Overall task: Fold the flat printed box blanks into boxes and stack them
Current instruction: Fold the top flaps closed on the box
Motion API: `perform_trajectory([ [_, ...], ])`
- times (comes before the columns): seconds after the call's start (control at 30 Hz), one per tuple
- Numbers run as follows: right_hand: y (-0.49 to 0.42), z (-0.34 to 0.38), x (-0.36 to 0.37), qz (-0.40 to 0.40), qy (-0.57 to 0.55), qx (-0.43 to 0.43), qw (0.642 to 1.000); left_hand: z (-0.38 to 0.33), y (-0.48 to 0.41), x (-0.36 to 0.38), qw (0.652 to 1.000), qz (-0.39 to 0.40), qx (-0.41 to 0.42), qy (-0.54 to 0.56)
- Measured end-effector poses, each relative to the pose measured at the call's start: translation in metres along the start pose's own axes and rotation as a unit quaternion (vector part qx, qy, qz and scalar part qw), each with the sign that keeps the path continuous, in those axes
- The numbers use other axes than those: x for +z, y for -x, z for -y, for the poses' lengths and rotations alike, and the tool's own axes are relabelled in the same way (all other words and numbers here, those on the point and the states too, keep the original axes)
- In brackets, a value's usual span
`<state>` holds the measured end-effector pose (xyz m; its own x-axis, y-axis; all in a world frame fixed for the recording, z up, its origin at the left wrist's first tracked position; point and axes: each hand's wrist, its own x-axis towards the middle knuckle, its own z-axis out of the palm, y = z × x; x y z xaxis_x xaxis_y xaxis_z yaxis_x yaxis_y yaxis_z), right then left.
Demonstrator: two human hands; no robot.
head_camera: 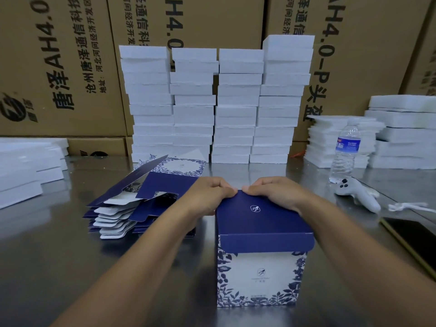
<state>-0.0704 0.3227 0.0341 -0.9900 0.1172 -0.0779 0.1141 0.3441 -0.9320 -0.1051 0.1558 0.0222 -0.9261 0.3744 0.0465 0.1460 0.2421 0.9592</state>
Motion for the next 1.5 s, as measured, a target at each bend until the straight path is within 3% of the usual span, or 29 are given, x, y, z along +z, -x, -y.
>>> perform_trajectory([
  [0.17, 0.006, -0.003, -0.004, -0.002, -0.042, 0.021, 0.999, 0.004, 0.004, 0.003, 0.999, -0.034, -0.024, 0.024],
  [0.37, 0.017, -0.023, -0.013, 0.029, -0.191, 0.083, 0.978, 0.010, 0.011, 0.009, 0.993, -0.073, -0.030, 0.087],
  [0.77, 0.021, -0.021, -0.008, -0.023, -0.207, 0.074, 0.975, 0.016, 0.013, 0.011, 0.987, -0.109, -0.008, 0.117],
  [1.0, 0.024, -0.023, -0.010, -0.094, -0.136, 0.035, 0.986, 0.015, 0.012, 0.010, 0.990, -0.108, 0.004, 0.088],
  [1.37, 0.021, -0.037, -0.004, -0.125, -0.234, 0.020, 0.964, 0.018, 0.018, 0.015, 0.985, -0.115, 0.000, 0.127],
  [1.5, 0.023, -0.036, -0.005, -0.150, -0.198, -0.003, 0.969, 0.018, 0.018, 0.015, 0.985, -0.129, 0.010, 0.113],
])
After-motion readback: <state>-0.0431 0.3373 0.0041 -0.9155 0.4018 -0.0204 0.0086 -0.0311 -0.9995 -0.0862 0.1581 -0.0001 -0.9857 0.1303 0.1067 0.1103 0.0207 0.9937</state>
